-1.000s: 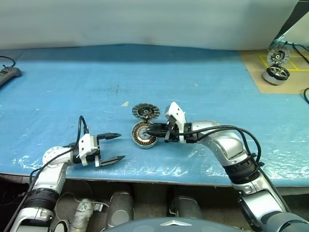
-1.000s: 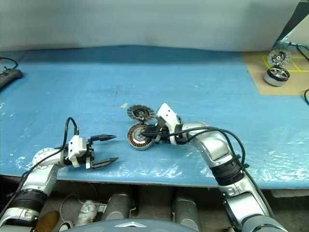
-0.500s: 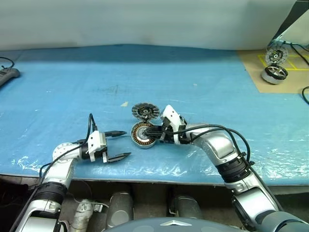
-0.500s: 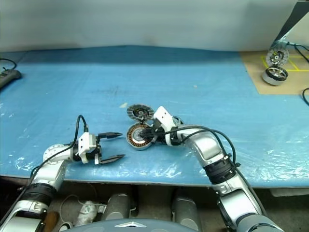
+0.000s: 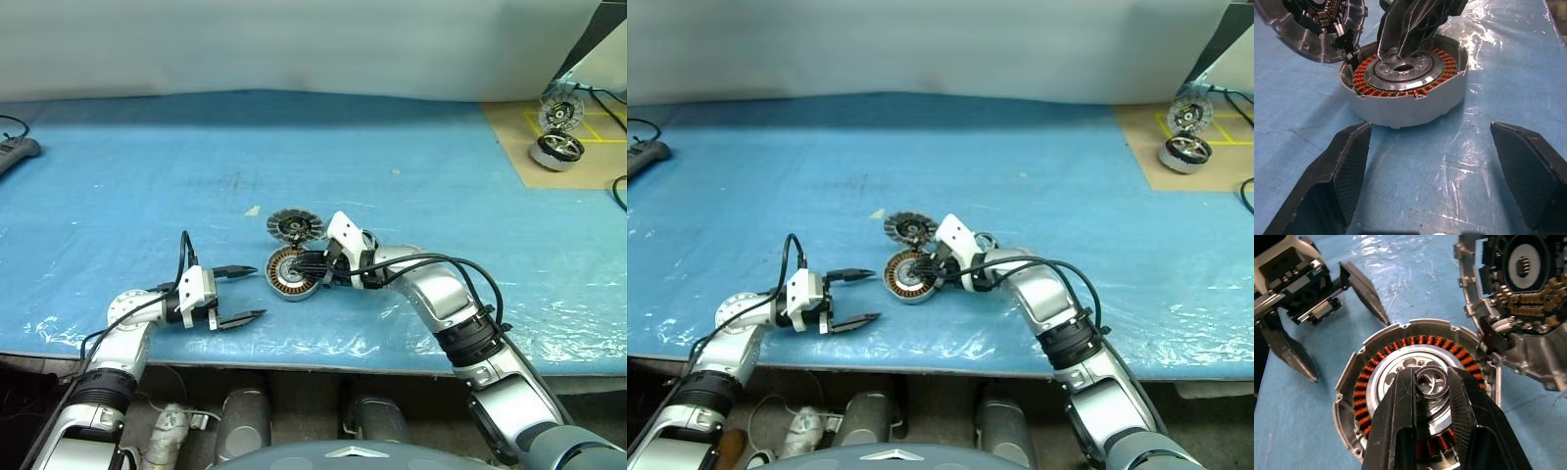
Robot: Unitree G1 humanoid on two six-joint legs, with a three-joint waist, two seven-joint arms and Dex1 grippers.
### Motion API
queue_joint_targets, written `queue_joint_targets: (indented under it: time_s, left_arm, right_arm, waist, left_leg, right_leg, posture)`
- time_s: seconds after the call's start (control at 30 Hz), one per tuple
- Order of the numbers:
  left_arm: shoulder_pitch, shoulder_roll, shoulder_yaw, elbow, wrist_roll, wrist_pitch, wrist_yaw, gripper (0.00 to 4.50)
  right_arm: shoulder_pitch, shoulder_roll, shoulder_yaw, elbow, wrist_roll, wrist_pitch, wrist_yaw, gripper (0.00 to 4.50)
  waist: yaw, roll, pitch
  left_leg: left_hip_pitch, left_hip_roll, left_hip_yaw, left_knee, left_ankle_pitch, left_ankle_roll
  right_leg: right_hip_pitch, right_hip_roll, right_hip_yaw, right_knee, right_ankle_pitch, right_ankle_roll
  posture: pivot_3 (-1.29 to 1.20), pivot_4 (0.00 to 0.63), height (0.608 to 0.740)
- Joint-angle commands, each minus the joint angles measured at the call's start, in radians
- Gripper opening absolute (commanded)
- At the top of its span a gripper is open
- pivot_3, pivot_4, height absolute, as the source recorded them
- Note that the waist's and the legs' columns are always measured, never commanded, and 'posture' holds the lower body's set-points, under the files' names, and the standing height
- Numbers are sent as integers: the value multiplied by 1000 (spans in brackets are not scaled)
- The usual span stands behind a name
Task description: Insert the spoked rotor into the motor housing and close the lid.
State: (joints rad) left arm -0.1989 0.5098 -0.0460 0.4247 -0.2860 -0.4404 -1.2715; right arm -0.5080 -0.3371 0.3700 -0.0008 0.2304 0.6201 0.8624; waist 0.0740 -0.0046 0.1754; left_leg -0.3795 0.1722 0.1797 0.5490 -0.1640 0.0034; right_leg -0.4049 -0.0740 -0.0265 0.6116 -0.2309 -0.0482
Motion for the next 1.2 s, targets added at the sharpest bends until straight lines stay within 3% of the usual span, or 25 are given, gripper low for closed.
queue_joint_targets:
  time_s: [0.03, 0.33, 0.63, 1.2]
  left_arm:
    - [-3, 7, 3, -9, 3, -18, 1, 4161]
    - [0, 8, 0, -19, 16, -14, 14, 4161]
    - [-3, 2, -2, -21, 20, -12, 23, 4161]
    - [2, 0, -6, -28, 22, -25, 26, 4161]
  right_arm:
    - [-21, -3, 30, -18, -4, -16, 45, 547]
    - [-47, 37, 36, 32, -46, -47, 32, 547]
    - [-39, -4, 26, 9, -54, -62, 59, 547]
    - [-45, 15, 25, 45, -73, -76, 54, 547]
  waist:
    - [0, 0, 0]
    - [-1, 0, 0]
    - [-1, 0, 0]
    - [-1, 0, 0]
  left_leg:
    - [0, 0, 0, 0, 0, 0]
    - [0, 0, 0, 2, 0, 1]
    - [0, 0, 0, 2, -1, 1]
    - [0, 0, 0, 3, -2, 3]
  right_leg:
    - [0, 0, 0, 0, 0, 0]
    - [0, 0, 0, 1, 0, 0]
    - [0, 0, 0, 2, 0, 0]
    - [0, 0, 0, 3, 0, 0]
  posture:
    - [0, 150, 740]
    - [0, 150, 740]
    - [0, 150, 740]
    - [0, 150, 740]
